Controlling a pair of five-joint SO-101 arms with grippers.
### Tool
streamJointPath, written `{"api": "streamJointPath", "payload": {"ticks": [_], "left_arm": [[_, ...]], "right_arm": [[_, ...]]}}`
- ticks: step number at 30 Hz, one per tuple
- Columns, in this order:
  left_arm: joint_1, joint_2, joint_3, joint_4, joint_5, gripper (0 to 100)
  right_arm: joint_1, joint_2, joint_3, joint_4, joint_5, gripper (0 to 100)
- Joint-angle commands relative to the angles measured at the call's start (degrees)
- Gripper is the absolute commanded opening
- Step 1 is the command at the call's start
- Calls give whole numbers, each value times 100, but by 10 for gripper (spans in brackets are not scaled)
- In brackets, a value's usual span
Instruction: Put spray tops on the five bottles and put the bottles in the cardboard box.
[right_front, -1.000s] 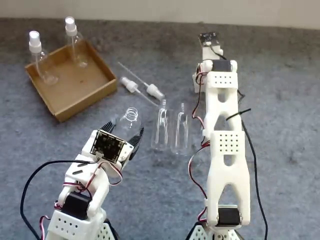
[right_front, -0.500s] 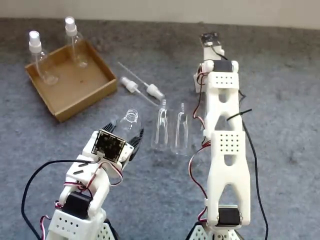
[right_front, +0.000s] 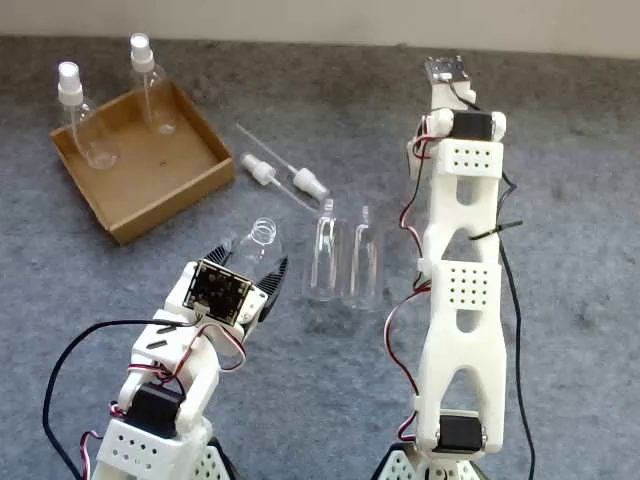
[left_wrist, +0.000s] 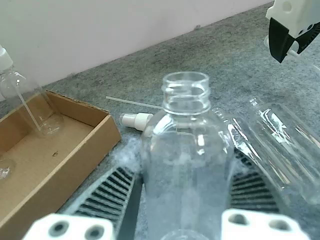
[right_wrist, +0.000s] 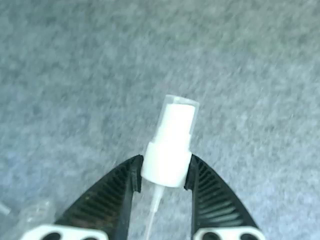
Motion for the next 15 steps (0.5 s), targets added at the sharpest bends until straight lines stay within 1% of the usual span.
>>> {"api": "streamJointPath", "payload": {"ticks": [1,9,12,15], "left_arm": [[48,-40,-4,-132,26,101],[48,-40,136,-167,18,101],[48,-40,136,-167,18,101],[48,-40,136,-167,18,101]], "right_arm": [[119,-1042,-866,303,-18,73],[259,-2642,-488,321,-18,73],[215,-3512,233,321,-18,73],[207,-4541,1305,303,-18,73]]}}
